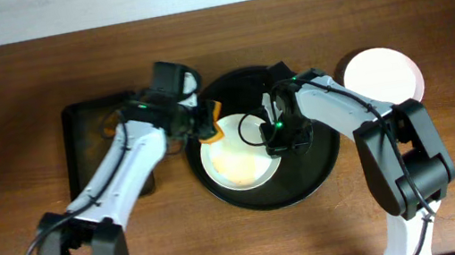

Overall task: Clean dirty plates on tray and stack at the side
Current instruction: 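Scrub the last plate with the sponge in the left gripper, then return the sponge to the small black tray and release it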

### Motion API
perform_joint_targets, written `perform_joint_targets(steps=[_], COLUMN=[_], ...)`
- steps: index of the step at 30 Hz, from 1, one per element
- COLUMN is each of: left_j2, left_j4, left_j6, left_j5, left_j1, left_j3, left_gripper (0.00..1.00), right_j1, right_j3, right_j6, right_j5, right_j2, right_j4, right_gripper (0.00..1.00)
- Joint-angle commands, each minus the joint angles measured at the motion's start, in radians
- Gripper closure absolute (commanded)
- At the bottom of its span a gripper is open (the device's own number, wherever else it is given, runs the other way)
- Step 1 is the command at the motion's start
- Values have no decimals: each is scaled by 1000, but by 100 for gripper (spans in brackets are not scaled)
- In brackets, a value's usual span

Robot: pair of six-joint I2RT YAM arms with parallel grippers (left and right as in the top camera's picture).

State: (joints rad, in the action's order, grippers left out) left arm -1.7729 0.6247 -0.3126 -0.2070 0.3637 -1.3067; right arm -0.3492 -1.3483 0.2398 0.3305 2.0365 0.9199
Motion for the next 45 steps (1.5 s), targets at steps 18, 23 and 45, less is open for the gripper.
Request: perform_joint_targets(steps=[18, 23, 45], left_j2=[-207, -207, -115], left_j4=[-60, 38, 283], left_j6=[68, 68, 396], left_j5=[660, 661, -203], left_j1=[153, 153, -594], left_j3=[-13, -118, -146], left_gripper=[100, 100, 100], right_j1=[16, 16, 29], right_j3=[24, 24, -156], right_j6=[4, 4, 4], right_j5=[-106, -106, -235], right_j2=[50, 50, -68], right_j4=[34, 34, 227], right_gripper=[96, 96, 72])
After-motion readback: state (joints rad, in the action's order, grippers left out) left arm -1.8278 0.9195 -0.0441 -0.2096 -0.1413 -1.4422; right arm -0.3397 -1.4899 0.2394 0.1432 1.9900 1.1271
